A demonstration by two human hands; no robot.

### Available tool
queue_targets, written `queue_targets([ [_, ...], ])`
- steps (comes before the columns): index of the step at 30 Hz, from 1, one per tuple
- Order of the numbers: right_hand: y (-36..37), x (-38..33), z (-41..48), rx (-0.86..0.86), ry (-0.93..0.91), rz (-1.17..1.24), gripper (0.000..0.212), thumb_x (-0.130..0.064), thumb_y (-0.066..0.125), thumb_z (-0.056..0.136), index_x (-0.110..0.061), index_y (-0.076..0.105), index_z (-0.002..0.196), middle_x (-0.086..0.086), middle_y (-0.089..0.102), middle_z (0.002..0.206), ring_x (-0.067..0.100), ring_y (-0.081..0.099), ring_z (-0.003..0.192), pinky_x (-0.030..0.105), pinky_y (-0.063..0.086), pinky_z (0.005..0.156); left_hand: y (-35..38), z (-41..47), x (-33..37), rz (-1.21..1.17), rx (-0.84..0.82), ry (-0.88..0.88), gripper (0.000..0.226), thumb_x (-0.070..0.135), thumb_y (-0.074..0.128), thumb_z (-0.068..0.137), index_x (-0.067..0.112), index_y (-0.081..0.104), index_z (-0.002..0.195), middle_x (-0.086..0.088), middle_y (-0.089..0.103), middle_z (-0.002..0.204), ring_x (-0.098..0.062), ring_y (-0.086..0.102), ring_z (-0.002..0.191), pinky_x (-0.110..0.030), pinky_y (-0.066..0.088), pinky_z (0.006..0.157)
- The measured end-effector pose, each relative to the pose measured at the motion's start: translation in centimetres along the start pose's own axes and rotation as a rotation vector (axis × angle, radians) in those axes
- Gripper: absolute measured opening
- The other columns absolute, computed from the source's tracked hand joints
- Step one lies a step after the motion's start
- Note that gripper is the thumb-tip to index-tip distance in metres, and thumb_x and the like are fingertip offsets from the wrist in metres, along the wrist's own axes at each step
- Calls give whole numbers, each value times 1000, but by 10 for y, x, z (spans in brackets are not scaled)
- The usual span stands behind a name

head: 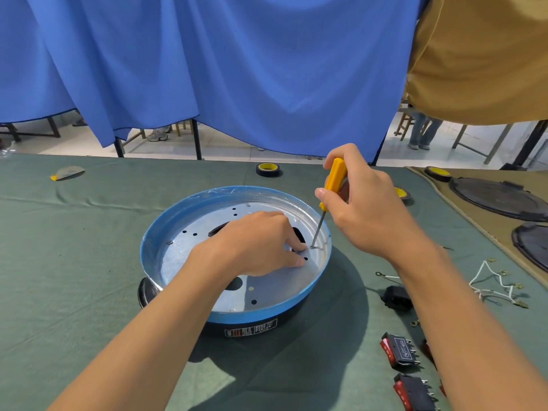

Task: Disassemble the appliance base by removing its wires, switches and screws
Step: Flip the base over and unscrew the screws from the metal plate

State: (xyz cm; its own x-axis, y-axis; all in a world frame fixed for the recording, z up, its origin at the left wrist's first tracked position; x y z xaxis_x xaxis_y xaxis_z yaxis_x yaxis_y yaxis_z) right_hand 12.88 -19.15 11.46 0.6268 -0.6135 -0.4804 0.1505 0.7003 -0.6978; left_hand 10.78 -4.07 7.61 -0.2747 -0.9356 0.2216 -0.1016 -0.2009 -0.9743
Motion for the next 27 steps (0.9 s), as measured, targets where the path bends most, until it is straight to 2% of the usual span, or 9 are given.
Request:
queue_targets([
  [8, 4, -9, 10, -45, -10, -24, 26, -22, 65, 92, -27, 42, 104, -12, 42, 73, 5, 44, 66, 19, 30, 54, -2, -4, 3, -9, -35, -12, 39, 49, 55, 92, 38, 60, 129, 9, 44, 104, -17, 45, 104, -38, 45, 90],
  [11, 2, -8, 15, -142, -1, 19, 22, -21, 63, 94, -29, 45, 103, -3, 51, 79, 13, 51, 72, 28, 41, 59, -1, -4, 0, -19, -45, -16, 40, 50, 54, 92, 40, 58, 130, 8, 48, 112, -16, 44, 107, -40, 44, 93],
  [13, -4, -3, 18, -238, 39, 99, 20, -19, 61, 95, -30, 45, 101, 5, 59, 89, 24, 59, 85, 39, 52, 71, 0, -4, -2, -25, -54, -17, 40, 51, 54, 91, 42, 57, 131, 8, 49, 116, -15, 42, 110, -41, 42, 95],
  [15, -9, 0, 18, -337, 71, 174, 22, -18, 60, 95, -34, 46, 97, 2, 63, 93, 26, 62, 92, 43, 55, 79, 0, -3, -2, -31, -55, -19, 40, 52, 54, 91, 43, 56, 130, 8, 49, 116, -15, 41, 110, -41, 41, 95],
  [17, -9, 2, 18, -385, 75, 212, 24, -20, 60, 95, -37, 44, 92, 1, 65, 91, 25, 62, 88, 39, 54, 73, 1, -2, -3, -38, -50, -19, 39, 53, 54, 91, 44, 57, 129, 9, 48, 114, -14, 40, 107, -41, 41, 95],
  [20, -2, -3, 19, -261, 27, 74, 23, -48, 60, 91, -36, 41, 85, -3, 56, 78, 18, 51, 69, 30, 41, 60, 0, -2, -3, -47, -46, -21, 38, 53, 55, 90, 45, 59, 127, 9, 48, 111, -14, 40, 106, -41, 41, 96],
  [23, 2, -5, 20, -29, 48, -146, 41, -68, 48, 87, -28, 40, 80, -4, 51, 68, 19, 52, 68, 36, 40, 59, 0, -3, -2, -47, -44, -24, 37, 53, 55, 90, 45, 58, 126, 8, 49, 113, -16, 41, 109, -42, 40, 96],
  [25, 0, -3, 19, 76, 87, -202, 42, -62, 48, 91, -22, 40, 80, 1, 51, 63, 27, 52, 67, 38, 42, 58, 0, -3, -1, -33, -47, -24, 38, 53, 54, 91, 45, 58, 128, 7, 49, 115, -16, 41, 110, -43, 40, 97],
  [27, 0, 0, 18, 78, 86, -234, 30, -46, 50, 97, -20, 41, 85, 3, 50, 65, 30, 52, 69, 39, 43, 60, 0, -4, -1, -21, -59, -25, 39, 52, 53, 92, 44, 57, 129, 6, 49, 116, -17, 41, 111, -43, 40, 97],
])
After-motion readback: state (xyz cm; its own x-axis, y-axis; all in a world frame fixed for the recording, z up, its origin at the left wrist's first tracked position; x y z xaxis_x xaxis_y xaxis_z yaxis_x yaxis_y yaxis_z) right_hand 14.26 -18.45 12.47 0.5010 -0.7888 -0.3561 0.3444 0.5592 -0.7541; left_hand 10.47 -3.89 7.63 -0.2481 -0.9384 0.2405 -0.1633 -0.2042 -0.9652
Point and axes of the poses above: each hand's wrist, its own z-axis towards the middle knuckle, its own y-axis out of the palm, x = y × z, the point moved 3 cm from there along z, towards the middle knuckle
